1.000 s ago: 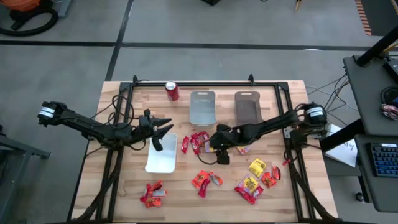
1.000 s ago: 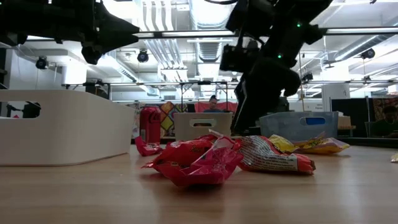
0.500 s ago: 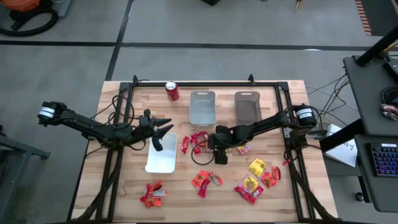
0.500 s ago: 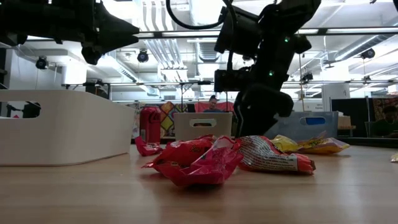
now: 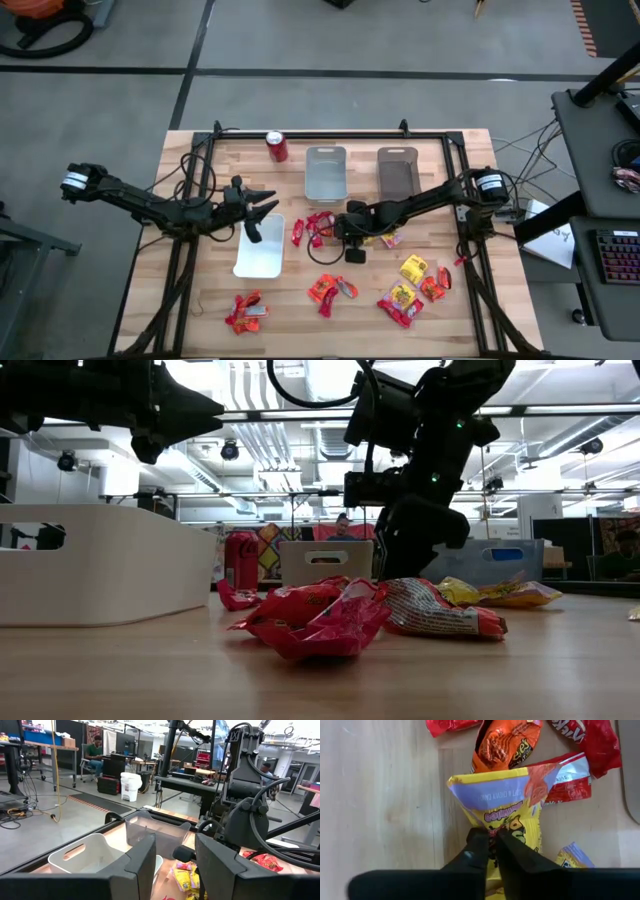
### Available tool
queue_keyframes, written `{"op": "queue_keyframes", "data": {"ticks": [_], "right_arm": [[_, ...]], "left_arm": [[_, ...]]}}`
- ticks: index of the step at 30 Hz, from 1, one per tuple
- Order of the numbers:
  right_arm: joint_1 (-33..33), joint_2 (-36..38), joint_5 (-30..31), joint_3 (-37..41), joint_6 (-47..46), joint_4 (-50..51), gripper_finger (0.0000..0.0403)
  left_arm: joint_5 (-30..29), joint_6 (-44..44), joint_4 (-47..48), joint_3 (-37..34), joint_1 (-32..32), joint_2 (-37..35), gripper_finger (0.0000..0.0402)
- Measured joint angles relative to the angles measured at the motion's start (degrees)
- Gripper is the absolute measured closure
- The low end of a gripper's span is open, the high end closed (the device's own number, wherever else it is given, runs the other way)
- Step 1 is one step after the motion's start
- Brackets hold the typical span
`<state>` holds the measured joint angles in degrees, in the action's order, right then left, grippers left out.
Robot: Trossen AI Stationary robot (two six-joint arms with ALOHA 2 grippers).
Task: Sort candy
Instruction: Put the yellow candy into the gray bin
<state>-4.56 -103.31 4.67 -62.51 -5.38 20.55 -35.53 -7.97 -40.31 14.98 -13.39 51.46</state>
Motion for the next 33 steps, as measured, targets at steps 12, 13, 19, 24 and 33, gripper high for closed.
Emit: {"op": "queue_keyframes", "data": {"ticks": [12, 13, 19, 24, 33], "right_arm": [[-0.07, 5.89, -0.62, 0.25, 0.02, 1.24, 0.0394], [-0.07, 6.67, -0.62, 0.25, 0.02, 1.43, 0.0394], [-0.07, 11.64, -0.35, 0.23, 0.38, 1.67, 0.0394], [0.68, 14.85, 2.28, 0.23, 2.09, -0.16, 0.0394], [8.54, 15.77, 6.56, 0.18, 8.47, -12.99, 0.0394]], "left_arm": [[0.00, -0.01, 0.01, -0.02, 0.00, 0.02, 0.0281], [0.00, 0.00, 0.01, -0.02, 0.00, 0.02, 0.0281], [0.00, -0.01, -0.01, -0.02, 0.00, 0.02, 0.0281], [0.00, -0.02, -0.06, -0.02, 0.00, 0.02, 0.0281], [0.00, -0.02, -0.33, -0.02, 0.00, 0.02, 0.0281]]}}
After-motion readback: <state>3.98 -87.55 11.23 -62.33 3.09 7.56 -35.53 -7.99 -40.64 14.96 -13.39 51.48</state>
